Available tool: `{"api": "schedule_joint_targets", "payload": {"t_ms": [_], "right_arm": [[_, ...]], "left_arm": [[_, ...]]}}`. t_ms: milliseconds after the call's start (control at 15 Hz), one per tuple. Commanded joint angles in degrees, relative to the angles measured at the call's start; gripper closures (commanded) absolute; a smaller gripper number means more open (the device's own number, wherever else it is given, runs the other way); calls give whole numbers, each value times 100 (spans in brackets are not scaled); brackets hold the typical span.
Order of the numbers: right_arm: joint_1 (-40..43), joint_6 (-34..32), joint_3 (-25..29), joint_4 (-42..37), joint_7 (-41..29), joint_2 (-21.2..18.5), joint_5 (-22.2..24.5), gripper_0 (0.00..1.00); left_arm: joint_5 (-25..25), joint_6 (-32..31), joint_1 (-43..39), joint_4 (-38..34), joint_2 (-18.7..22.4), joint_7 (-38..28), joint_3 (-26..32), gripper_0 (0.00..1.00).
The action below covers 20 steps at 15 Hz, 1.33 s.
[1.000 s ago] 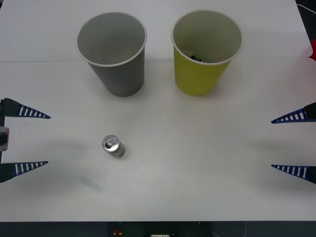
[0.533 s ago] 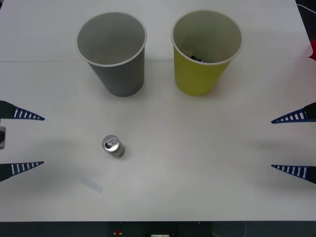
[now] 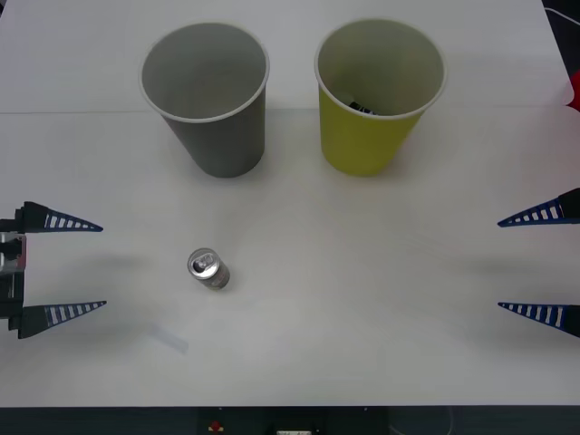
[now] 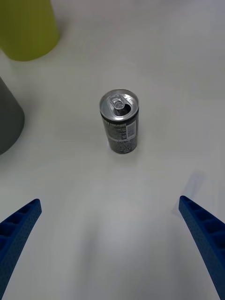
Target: Put the can into the green bin and the plastic bottle into the gray bin
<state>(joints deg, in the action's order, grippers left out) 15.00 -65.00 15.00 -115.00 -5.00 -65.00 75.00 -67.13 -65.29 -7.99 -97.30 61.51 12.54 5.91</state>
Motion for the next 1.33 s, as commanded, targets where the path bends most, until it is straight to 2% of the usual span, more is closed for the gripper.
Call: {"api": "schedule_joint_targets", "payload": {"t_ms": [67,467,867,1333], "right_arm": [[0,0,0,0,0,0,0,0],[0,0,0,0,0,0,0,0],[0,0,0,0,0,0,0,0],[0,0,0,0,0,0,0,0]], "left_arm": [[147,-335,192,502,-411,153,-55,0],[174,-581,412,1310,-1123,900,-64,0],[446,-616,860,2453,-1677,1910,-494,0],[455,-572,1405,3393,-2371,2244,-776,0]]}}
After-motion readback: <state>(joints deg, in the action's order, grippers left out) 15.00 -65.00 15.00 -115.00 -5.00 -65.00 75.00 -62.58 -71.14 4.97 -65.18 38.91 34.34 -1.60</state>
